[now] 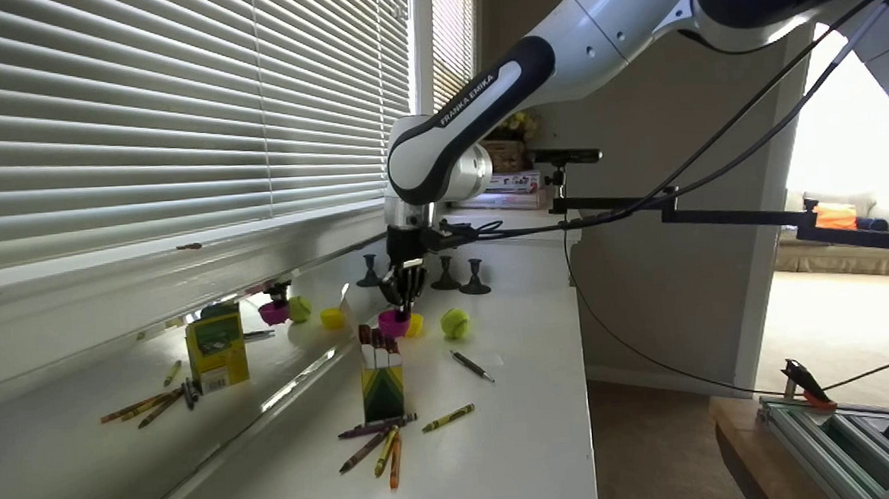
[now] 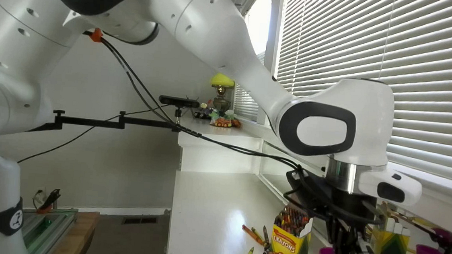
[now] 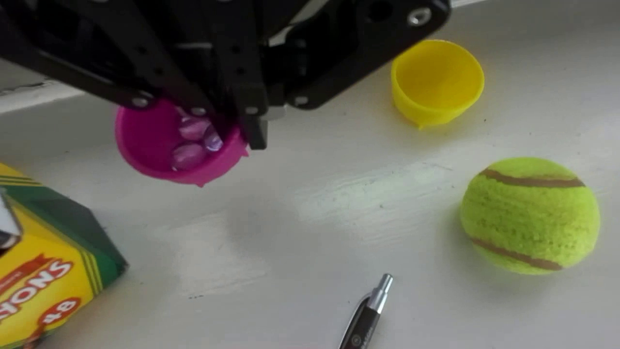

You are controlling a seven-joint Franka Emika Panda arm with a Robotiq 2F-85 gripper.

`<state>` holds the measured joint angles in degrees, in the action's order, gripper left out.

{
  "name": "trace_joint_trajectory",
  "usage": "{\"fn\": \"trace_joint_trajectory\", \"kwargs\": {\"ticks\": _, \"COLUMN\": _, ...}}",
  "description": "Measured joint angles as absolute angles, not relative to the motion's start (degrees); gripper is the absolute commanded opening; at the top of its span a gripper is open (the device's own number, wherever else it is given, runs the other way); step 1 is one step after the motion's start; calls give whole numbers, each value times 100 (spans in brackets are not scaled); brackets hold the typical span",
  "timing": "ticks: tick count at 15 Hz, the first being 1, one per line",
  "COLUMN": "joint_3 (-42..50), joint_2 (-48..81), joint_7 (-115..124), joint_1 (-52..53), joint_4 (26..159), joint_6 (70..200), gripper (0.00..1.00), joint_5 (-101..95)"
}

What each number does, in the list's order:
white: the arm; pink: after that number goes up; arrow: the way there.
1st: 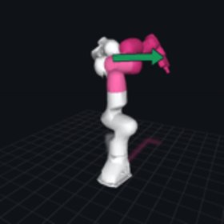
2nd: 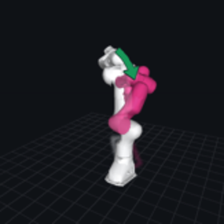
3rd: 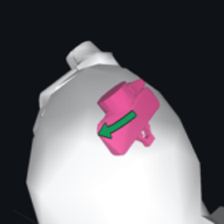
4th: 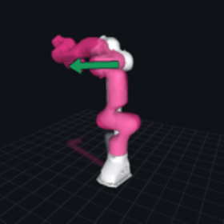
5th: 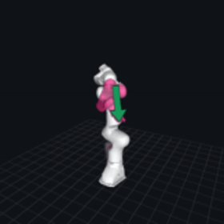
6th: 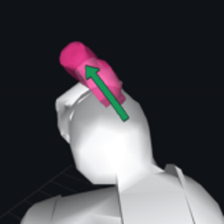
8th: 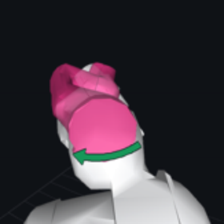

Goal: Move the pink bowl to the left side of the crayon box

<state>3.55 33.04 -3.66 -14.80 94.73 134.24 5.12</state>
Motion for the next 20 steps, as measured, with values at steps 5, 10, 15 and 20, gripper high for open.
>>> {"fn": "trace_joint_trajectory", "kwargs": {"ticks": 5, "joint_3": 199, "joint_2": 2582, "joint_7": -1084, "joint_1": -1559, "joint_4": 10082, "joint_6": 13410, "gripper": 2, "joint_5": 726}}
{"fn": "trace_joint_trajectory", "kwargs": {"ticks": 10, "joint_3": 104, "joint_2": 1957, "joint_7": -1789, "joint_1": -1558, "joint_4": 10689, "joint_6": 13220, "gripper": 2, "joint_5": 838}}
{"fn": "trace_joint_trajectory", "kwargs": {"ticks": 15, "joint_3": 34, "joint_2": 1565, "joint_7": -2384, "joint_1": -1437, "joint_4": 11003, "joint_6": 12807, "gripper": 2, "joint_5": 849}}
{"fn": "trace_joint_trajectory", "kwargs": {"ticks": 20, "joint_3": -41, "joint_2": 1458, "joint_7": -2696, "joint_1": -1080, "joint_4": 11112, "joint_6": 12607, "gripper": 2, "joint_5": 837}}
